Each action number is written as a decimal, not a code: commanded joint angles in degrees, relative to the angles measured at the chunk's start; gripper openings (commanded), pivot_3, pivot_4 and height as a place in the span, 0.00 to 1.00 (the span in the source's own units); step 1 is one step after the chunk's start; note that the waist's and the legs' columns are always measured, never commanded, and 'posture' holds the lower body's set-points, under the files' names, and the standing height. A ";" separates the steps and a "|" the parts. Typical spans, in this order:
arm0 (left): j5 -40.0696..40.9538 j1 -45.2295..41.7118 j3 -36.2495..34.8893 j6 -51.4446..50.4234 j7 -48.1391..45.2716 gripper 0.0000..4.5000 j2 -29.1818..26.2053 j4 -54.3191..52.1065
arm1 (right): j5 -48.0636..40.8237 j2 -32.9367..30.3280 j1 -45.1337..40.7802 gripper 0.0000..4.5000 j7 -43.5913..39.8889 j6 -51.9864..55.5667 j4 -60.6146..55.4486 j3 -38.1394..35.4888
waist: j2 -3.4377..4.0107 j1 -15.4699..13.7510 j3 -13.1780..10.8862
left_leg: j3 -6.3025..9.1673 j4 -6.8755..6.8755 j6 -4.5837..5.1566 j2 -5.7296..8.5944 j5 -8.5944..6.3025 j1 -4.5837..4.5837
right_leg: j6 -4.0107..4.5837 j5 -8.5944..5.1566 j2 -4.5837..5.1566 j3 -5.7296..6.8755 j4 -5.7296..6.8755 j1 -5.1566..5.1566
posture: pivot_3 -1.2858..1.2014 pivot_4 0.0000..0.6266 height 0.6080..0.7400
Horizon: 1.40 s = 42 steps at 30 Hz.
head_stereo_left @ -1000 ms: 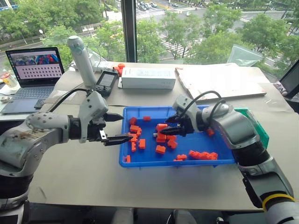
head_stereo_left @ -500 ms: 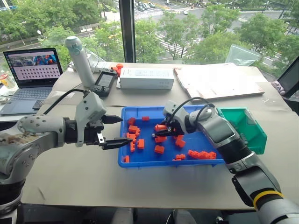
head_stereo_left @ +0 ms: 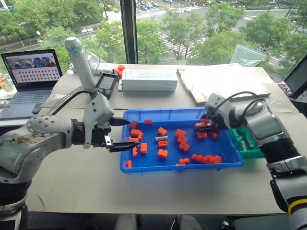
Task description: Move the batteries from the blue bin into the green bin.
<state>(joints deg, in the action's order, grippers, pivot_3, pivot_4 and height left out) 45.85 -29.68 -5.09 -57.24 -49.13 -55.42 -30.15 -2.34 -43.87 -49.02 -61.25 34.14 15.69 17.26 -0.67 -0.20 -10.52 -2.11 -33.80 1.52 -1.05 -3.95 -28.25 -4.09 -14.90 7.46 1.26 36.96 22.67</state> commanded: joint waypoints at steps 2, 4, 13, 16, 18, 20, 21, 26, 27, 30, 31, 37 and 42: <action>-0.49 -1.11 -0.22 2.03 -0.95 1.00 -0.10 0.06 | -5.45 3.28 -1.79 0.99 -1.54 2.82 -8.36 -4.30 | 0.00 0.40 0.00 | -0.01 0.00 0.01 -0.04 0.01 0.02 | 0.00 0.00 -0.05 -0.04 0.05 0.02 | 0.52 0.24 1.00; -0.59 -1.05 -0.08 2.23 -1.05 1.00 -0.14 0.08 | -6.88 4.28 -0.61 0.99 -3.29 3.36 -10.76 -3.66 | 0.00 0.37 0.00 | 0.00 -0.02 0.01 -0.04 0.00 0.02 | -0.01 -0.01 -0.06 -0.03 0.05 -0.01 | 0.52 0.24 1.00; -0.46 -0.33 -0.57 1.73 -0.68 1.00 -0.39 -0.99 | -3.26 13.35 -0.15 0.99 -0.59 -0.54 -4.63 3.17 | 0.00 -0.44 0.00 | -0.01 -0.09 -0.02 -0.03 -0.03 0.00 | -0.04 0.01 -0.06 0.02 0.00 0.23 | 0.52 0.24 1.00; -0.24 0.06 -1.02 1.43 -0.45 1.00 -0.71 -1.49 | -1.11 13.23 -1.34 0.82 -1.04 -2.98 -1.90 4.57 | 0.00 -0.51 0.00 | -0.02 -0.09 -0.03 -0.02 -0.03 -0.01 | -0.05 0.02 -0.06 0.02 0.00 0.25 | 0.52 0.24 1.00; 0.10 0.52 -1.57 1.08 -0.16 1.00 -0.90 -1.96 | -0.49 12.92 -1.92 0.67 -1.98 -3.99 -1.31 4.73 | 0.00 -0.41 0.00 | -0.05 -0.08 -0.03 -0.03 -0.03 -0.02 | -0.05 0.02 -0.06 -0.02 0.01 0.29 | 0.52 0.24 1.00; 0.31 1.05 -1.99 0.78 0.30 1.00 -0.89 -2.40 | -0.21 12.86 -2.58 0.61 -2.78 -4.52 -0.83 4.40 | 0.00 -0.29 0.00 | -0.08 -0.06 -0.03 -0.04 -0.02 -0.01 | -0.05 0.02 -0.06 -0.07 0.05 0.33 | 0.52 0.24 1.00; 0.36 1.19 -2.08 0.72 0.43 1.00 -0.87 -2.51 | -0.09 12.89 -2.77 0.61 -3.01 -4.68 -0.63 4.29 | 0.00 -0.25 0.00 | -0.08 -0.06 -0.03 -0.04 -0.02 -0.01 | -0.05 0.02 -0.06 -0.07 0.06 0.33 | 0.52 0.24 1.00; 0.67 1.39 -2.20 0.53 1.10 1.00 -0.70 -2.97 | -0.16 13.90 -3.90 0.61 -3.51 -4.78 0.83 3.71 | 0.00 -0.30 0.00 | -0.10 -0.06 -0.03 -0.04 -0.02 -0.01 | -0.05 0.02 -0.06 -0.08 0.06 0.32 | 0.52 0.24 1.00; 0.66 1.36 -2.17 0.52 1.23 1.00 -0.66 -2.98 | 0.25 14.11 -4.05 0.61 -3.53 -5.27 1.33 4.06 | 0.00 -0.32 0.00 | -0.10 -0.06 -0.03 -0.03 -0.02 -0.01 | -0.05 0.02 -0.06 -0.08 0.06 0.33 | 0.52 0.24 1.00; 0.53 1.24 -2.01 0.60 1.40 1.00 -0.62 -2.90 | 1.41 14.89 -4.49 0.61 -3.50 -6.44 2.62 4.92 | 0.00 -0.31 0.00 | -0.10 -0.06 -0.03 -0.04 -0.02 -0.01 | -0.05 0.02 -0.06 -0.08 0.06 0.33 | 0.52 0.24 1.00; 0.40 1.16 -1.90 0.69 1.42 1.00 -0.64 -2.79 | 1.60 15.52 -4.82 0.61 -3.40 -6.45 2.89 5.05 | 0.00 -0.29 0.00 | -0.11 -0.06 -0.03 -0.04 -0.03 -0.01 | -0.05 0.02 -0.06 -0.09 0.06 0.34 | 0.52 0.24 1.00; 0.25 1.12 -1.81 0.76 1.54 1.00 -0.70 -2.75 | 1.99 18.23 -5.82 0.61 -3.49 -6.51 2.38 5.04 | 0.00 -0.08 0.00 | -0.12 -0.04 -0.03 -0.04 -0.02 -0.01 | -0.05 0.02 -0.06 -0.11 0.08 0.36 | 0.52 0.24 1.00; 0.26 1.12 -1.86 0.65 1.63 1.00 -0.82 -2.90 | 2.50 20.17 -5.93 0.61 -3.72 -6.72 1.41 6.13 | 0.00 -0.17 0.00 | -0.12 -0.05 -0.04 -0.04 -0.02 0.00 | -0.05 0.02 -0.06 -0.10 0.08 0.36 | 0.52 0.24 1.00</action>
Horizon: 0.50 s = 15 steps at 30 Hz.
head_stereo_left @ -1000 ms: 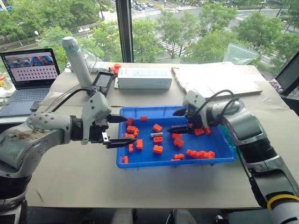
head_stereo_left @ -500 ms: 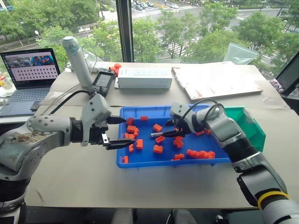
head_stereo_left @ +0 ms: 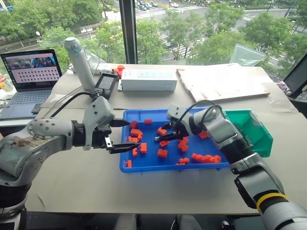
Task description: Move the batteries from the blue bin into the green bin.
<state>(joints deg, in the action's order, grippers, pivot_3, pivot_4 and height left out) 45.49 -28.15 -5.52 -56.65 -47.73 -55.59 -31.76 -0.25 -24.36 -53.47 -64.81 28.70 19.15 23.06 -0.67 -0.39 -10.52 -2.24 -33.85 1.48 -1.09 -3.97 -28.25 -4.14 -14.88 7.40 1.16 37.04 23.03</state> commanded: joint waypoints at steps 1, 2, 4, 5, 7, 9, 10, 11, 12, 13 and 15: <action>0.58 -0.49 -1.39 0.05 0.24 1.00 -0.65 -1.23 | 0.86 0.96 -1.37 0.61 -0.15 -1.65 -1.70 0.82 | 0.00 0.02 0.00 | 0.00 0.00 0.00 0.00 0.00 0.00 | 0.00 0.00 0.00 0.00 0.00 0.00 | 0.52 0.24 1.00; 0.56 -0.53 -1.37 0.03 0.25 1.00 -0.67 -1.22 | 1.19 1.19 -1.24 0.61 -0.18 -1.95 -1.42 1.26 | 0.00 0.02 0.00 | 0.00 0.01 0.00 0.00 0.00 0.00 | 0.00 0.00 0.00 0.00 0.00 0.01 | 0.52 0.24 1.00; 0.56 -0.53 -1.39 0.01 0.29 1.00 -0.69 -1.27 | 1.73 1.67 -1.04 0.61 -0.20 -2.33 -0.58 2.01 | 0.00 0.02 0.00 | 0.00 0.00 0.00 0.01 0.00 -0.01 | 0.00 0.00 0.00 -0.01 0.01 0.02 | 0.52 0.24 1.00; 0.45 -0.46 -1.38 0.06 0.31 1.00 -0.75 -1.34 | 1.91 1.97 -1.01 0.61 -0.21 -2.33 -0.08 2.17 | 0.00 0.01 0.00 | -0.01 0.01 -0.01 0.00 0.00 0.00 | 0.00 0.00 0.00 0.00 0.01 0.01 | 0.52 0.24 1.00; 0.10 -0.52 -1.17 0.15 0.37 1.00 -0.88 -1.31 | 2.68 2.52 -1.47 0.50 0.44 -1.77 2.04 2.46 | 0.00 0.03 0.00 | -0.01 0.01 -0.01 0.00 0.00 0.00 | 0.00 0.00 0.00 0.00 0.01 0.01 | 0.52 0.24 1.00; -0.01 -0.54 -1.14 0.17 0.43 1.00 -0.92 -1.32 | 3.39 3.04 -2.07 0.39 1.44 -0.65 4.33 2.48 | 0.00 0.06 0.00 | -0.01 0.01 -0.01 0.00 0.00 0.01 | 0.00 0.00 0.00 0.00 0.01 0.01 | 0.52 0.24 1.00; 0.04 -0.49 -1.20 0.16 0.44 1.00 -0.93 -1.36 | 4.02 3.03 -2.27 0.32 1.65 -0.51 5.22 2.80 | 0.00 0.02 0.00 | -0.01 0.01 -0.02 0.00 0.00 0.00 | 0.00 0.00 0.00 0.00 0.01 0.02 | 0.52 0.24 1.00; 0.08 -0.45 -1.23 0.15 0.46 1.00 -0.95 -1.39 | 4.48 3.04 -2.38 0.23 1.76 -0.49 5.90 3.04 | 0.00 0.01 0.00 | -0.01 0.02 -0.02 0.00 0.00 0.00 | 0.00 0.00 0.00 0.00 0.01 0.02 | 0.52 0.24 1.00; 0.16 -0.39 -1.29 0.10 0.48 1.00 -0.96 -1.42 | 4.99 3.10 -2.47 0.15 1.99 -0.34 6.72 3.24 | 0.00 0.04 0.00 | -0.01 0.01 -0.02 0.01 0.00 -0.01 | 0.00 0.00 0.00 0.00 0.01 0.02 | 0.52 0.24 1.00; 0.24 -0.34 -1.35 0.08 0.50 1.00 -0.97 -1.43 | 5.37 3.14 -2.55 0.09 2.15 -0.25 7.30 3.37 | 0.00 0.08 0.00 | -0.02 0.01 -0.02 0.00 0.00 0.01 | 0.00 0.00 0.00 -0.02 0.01 0.02 | 0.52 0.24 1.00; 0.28 -0.37 -1.31 0.08 0.50 1.00 -0.97 -1.30 | 5.82 3.23 -2.76 0.05 2.07 -0.24 7.97 3.44 | 0.00 0.05 0.00 | -0.02 0.02 -0.03 -0.01 0.01 0.01 | 0.00 0.00 -0.01 0.00 0.02 0.02 | 0.52 0.24 1.00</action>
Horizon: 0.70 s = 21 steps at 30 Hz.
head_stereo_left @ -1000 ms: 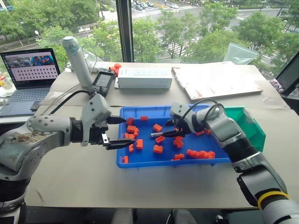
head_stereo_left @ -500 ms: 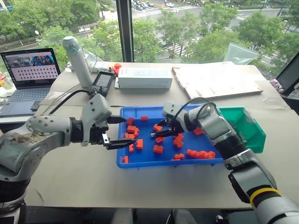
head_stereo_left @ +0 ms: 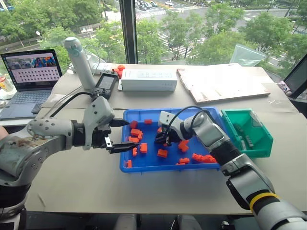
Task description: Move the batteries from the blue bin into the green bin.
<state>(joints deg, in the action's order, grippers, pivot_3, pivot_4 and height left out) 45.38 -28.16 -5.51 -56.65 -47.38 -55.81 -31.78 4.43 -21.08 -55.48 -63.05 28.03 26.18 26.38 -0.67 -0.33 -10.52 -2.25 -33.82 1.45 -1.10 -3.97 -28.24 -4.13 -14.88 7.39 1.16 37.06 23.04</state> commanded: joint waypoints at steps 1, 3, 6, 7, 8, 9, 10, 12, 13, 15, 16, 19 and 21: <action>0.47 -0.38 -1.36 0.08 0.13 1.00 -0.74 -1.26 | 1.11 -0.11 -0.81 0.05 0.19 0.26 0.75 -0.13 | 0.00 0.01 0.00 | 0.00 0.00 0.00 0.00 0.00 0.00 | 0.00 0.00 0.00 0.00 0.00 0.00 | 0.52 0.24 1.00; 0.59 -0.37 -1.40 0.08 0.07 1.00 -0.72 -1.24 | 0.83 -0.29 -0.94 0.05 -0.13 0.37 -0.06 -0.75 | 0.00 0.01 0.00 | 0.00 0.00 0.00 0.01 0.00 0.00 | 0.00 0.00 0.00 -0.01 0.00 0.00 | 0.52 0.24 1.00; 0.75 -0.76 -1.18 0.22 -0.15 1.00 -0.42 -0.95 | -1.67 -1.32 -1.71 0.05 -1.24 2.51 -3.62 -3.84 | 0.00 -0.02 0.00 | 0.00 0.00 0.00 0.00 0.00 0.00 | 0.00 0.00 0.00 -0.01 0.00 0.00 | 0.52 0.24 1.00; 1.06 -1.14 -1.07 0.22 -0.24 1.00 -0.05 -0.72 | -2.85 -2.07 -1.98 0.05 -1.87 3.39 -5.20 -5.25 | 0.00 -0.04 0.00 | -0.01 0.00 0.00 0.01 0.00 -0.02 | 0.00 0.00 0.00 -0.01 0.00 0.02 | 0.52 0.24 1.00; 1.39 -1.45 -1.00 0.23 -0.34 1.00 0.30 -0.56 | -4.16 -2.77 -2.18 0.05 -2.35 4.63 -6.76 -6.73 | 0.00 -0.15 0.00 | 0.00 0.00 0.00 0.01 0.00 -0.03 | 0.00 0.00 0.00 -0.01 0.01 0.02 | 0.52 0.24 1.00; 1.83 -1.86 -0.91 0.24 -0.49 1.00 0.74 -0.38 | -5.64 -3.81 -2.52 0.05 -2.86 6.24 -8.50 -8.50 | 0.00 -0.20 0.00 | 0.00 0.00 0.00 0.01 0.00 -0.05 | 0.00 0.00 0.00 -0.01 0.01 0.04 | 0.52 0.24 1.00; 2.09 -2.27 -0.72 0.34 -0.69 1.00 1.10 -0.18 | -6.58 -5.14 -2.74 0.05 -3.33 7.30 -10.06 -9.88 | 0.00 -0.29 0.00 | 0.00 0.00 0.00 0.01 0.00 -0.05 | 0.00 0.00 0.00 -0.01 0.01 0.03 | 0.52 0.24 1.00; 3.01 -4.22 -0.06 1.18 -1.33 1.00 3.15 1.32 | -7.43 -10.98 -3.24 0.05 -3.48 9.60 -13.20 -13.96 | 0.00 -0.54 -0.01 | 0.00 -0.01 0.00 0.01 0.00 -0.04 | 0.00 0.00 0.00 -0.01 0.00 0.01 | 0.52 0.24 1.00; 3.28 -5.04 0.19 1.41 -1.48 1.00 3.98 1.99 | -7.44 -13.20 -3.32 0.05 -3.19 10.35 -14.06 -15.09 | 0.00 -0.81 -0.01 | 0.00 -0.03 0.00 0.02 0.00 -0.06 | -0.01 0.00 0.01 0.00 0.00 0.01 | 0.52 0.24 1.00; 3.29 -6.17 0.58 1.67 -1.74 1.00 5.07 2.89 | -7.71 -16.23 -3.25 0.05 -2.56 11.73 -15.26 -16.26 | -0.01 -1.00 -0.01 | 0.00 -0.06 0.00 0.02 -0.01 -0.07 | -0.03 0.01 0.01 0.00 -0.04 0.00 | 0.52 0.24 1.00; 3.21 -7.11 1.15 2.02 -2.07 1.00 5.97 3.58 | -7.45 -18.85 -3.09 0.05 -2.30 12.28 -15.58 -17.20 | -0.03 -0.88 0.01 | -0.01 -0.06 0.00 0.02 -0.01 -0.05 | -0.02 0.02 0.01 -0.01 -0.06 -0.01 | 0.52 0.24 1.00; 3.46 -10.07 2.78 3.26 -3.35 1.00 9.30 5.84 | -4.62 -27.84 -1.37 0.05 -0.35 12.38 -14.48 -19.73 | -0.03 -0.95 0.00 | -0.03 -0.03 0.01 0.01 -0.01 -0.05 | -0.01 0.00 0.01 -0.03 -0.05 -0.01 | 0.52 0.24 1.00; 3.82 -12.21 3.41 3.88 -3.91 1.00 11.98 7.88 | -3.94 -32.16 1.75 0.05 1.32 13.31 -13.30 -21.24 | -0.05 -1.07 0.00 | -0.07 -0.05 0.04 0.02 -0.02 -0.08 | -0.01 0.00 0.02 -0.09 -0.08 0.00 | 0.52 0.24 1.00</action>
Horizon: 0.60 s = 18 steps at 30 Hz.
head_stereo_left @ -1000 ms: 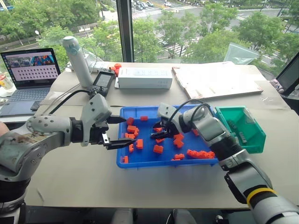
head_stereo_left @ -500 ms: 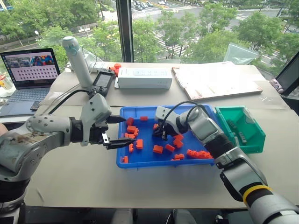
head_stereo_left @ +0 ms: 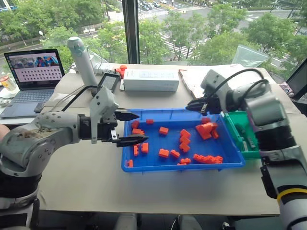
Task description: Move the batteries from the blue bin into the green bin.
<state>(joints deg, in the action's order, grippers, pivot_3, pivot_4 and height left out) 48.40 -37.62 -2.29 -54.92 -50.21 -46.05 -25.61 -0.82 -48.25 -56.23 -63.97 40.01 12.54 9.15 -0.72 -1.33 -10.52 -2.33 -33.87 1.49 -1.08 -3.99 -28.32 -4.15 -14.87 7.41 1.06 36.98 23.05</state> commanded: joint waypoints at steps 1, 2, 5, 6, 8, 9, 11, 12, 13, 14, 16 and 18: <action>0.77 -3.47 0.40 2.35 -1.29 1.00 3.10 2.44 | 1.40 -6.38 3.70 0.05 2.71 1.60 0.53 -4.38 | 0.00 -0.15 0.00 | 0.00 0.00 0.03 0.01 -0.01 0.02 | -0.01 0.00 0.00 0.00 -0.04 -0.06 | 0.52 0.24 1.00; 0.43 -4.13 0.69 2.63 -1.49 1.00 3.73 3.10 | 1.10 -7.38 4.87 0.05 2.86 2.00 0.30 -4.78 | -0.02 -0.08 0.00 | -0.02 -0.02 0.06 0.00 -0.02 0.02 | -0.01 0.00 0.00 -0.02 -0.05 -0.07 | 0.52 0.24 1.00; -0.30 -6.24 1.47 4.05 -1.92 1.00 6.04 5.23 | 1.32 -9.51 9.27 0.05 5.24 3.20 0.36 -6.27 | -0.02 0.59 0.00 | -0.08 -0.02 0.12 -0.01 0.00 0.07 | -0.02 0.00 0.00 -0.15 -0.03 -0.32 | 0.52 0.24 1.00; -0.45 -6.65 1.62 4.31 -2.00 1.00 6.60 5.60 | 1.47 -9.82 10.26 0.05 6.09 3.44 0.46 -6.59 | -0.02 0.71 0.00 | -0.07 -0.03 0.33 0.00 0.13 0.08 | -0.02 0.00 0.00 -0.15 0.01 -0.33 | 0.52 0.24 1.00; -1.97 -6.84 2.73 5.50 -2.43 1.00 7.14 5.81 | 1.94 -9.42 11.50 0.05 8.86 4.28 1.05 -7.20 | -0.01 0.95 0.00 | -0.09 -0.02 0.54 0.00 0.26 0.10 | -0.02 0.00 0.00 -0.20 0.01 -0.32 | 0.52 0.24 1.00; -3.21 -6.77 3.46 6.34 -2.48 1.00 7.25 5.87 | 2.21 -9.16 11.91 0.05 10.13 4.58 1.52 -7.30 | -0.01 1.02 0.00 | -0.10 -0.02 0.55 0.00 0.26 0.11 | -0.02 0.00 0.00 -0.23 0.02 -0.32 | 0.52 0.24 1.00; -7.32 -6.49 5.19 9.19 -1.79 1.00 7.28 6.47 | 2.45 -9.17 12.54 0.28 11.40 4.53 2.35 -7.01 | -0.01 0.97 -0.01 | -0.12 -0.01 0.56 0.00 0.26 0.10 | -0.03 0.00 0.00 -0.25 0.02 -0.29 | 0.52 0.24 1.00; -8.44 -6.41 5.58 9.99 -1.68 1.00 7.32 6.69 | 2.38 -9.29 12.66 0.32 11.64 4.40 2.49 -6.84 | -0.01 0.90 -0.01 | -0.12 -0.02 0.56 0.00 0.26 0.10 | -0.03 0.00 0.00 -0.25 0.02 -0.29 | 0.52 0.24 1.00; -9.86 -6.70 5.72 10.41 -0.46 1.00 7.79 7.83 | 2.23 -9.35 12.40 0.39 12.31 4.22 3.20 -7.24 | -0.01 0.80 -0.01 | -0.12 -0.02 0.56 0.01 0.26 0.10 | -0.03 0.00 0.00 -0.24 0.02 -0.29 | 0.52 0.24 1.00; -10.94 -6.86 5.28 11.20 0.81 1.00 8.37 8.50 | 1.90 -9.46 11.72 0.50 12.86 4.01 3.83 -7.91 | -0.01 0.77 -0.01 | -0.12 -0.03 0.56 0.01 0.26 0.10 | -0.03 0.00 0.00 -0.24 0.01 -0.30 | 0.52 0.24 1.00; -11.84 -6.66 4.22 12.10 2.18 1.00 9.05 8.65 | 1.11 -9.68 10.38 0.63 13.42 2.90 4.84 -9.24 | -0.01 0.60 -0.01 | -0.12 -0.04 0.56 0.00 0.25 0.09 | -0.04 0.02 0.00 -0.24 -0.01 -0.31 | 0.52 0.24 1.00; -12.69 -5.63 3.64 13.11 2.48 1.00 8.75 7.59 | -0.50 -9.83 9.32 0.77 12.77 2.90 5.40 -10.75 | -0.01 0.56 -0.01 | -0.12 -0.06 0.56 0.01 0.25 0.05 | -0.07 0.03 0.01 -0.24 -0.04 -0.30 | 0.52 0.24 1.00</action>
<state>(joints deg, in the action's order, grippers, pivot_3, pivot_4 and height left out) 36.63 -43.49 3.16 -43.78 -48.30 -37.00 -16.16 0.03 -56.69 -44.69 -51.38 43.99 18.40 2.15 -0.73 -0.77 -10.53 -2.45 -33.93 2.07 -1.06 -3.75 -28.26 -4.24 -14.83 7.43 0.80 36.89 22.74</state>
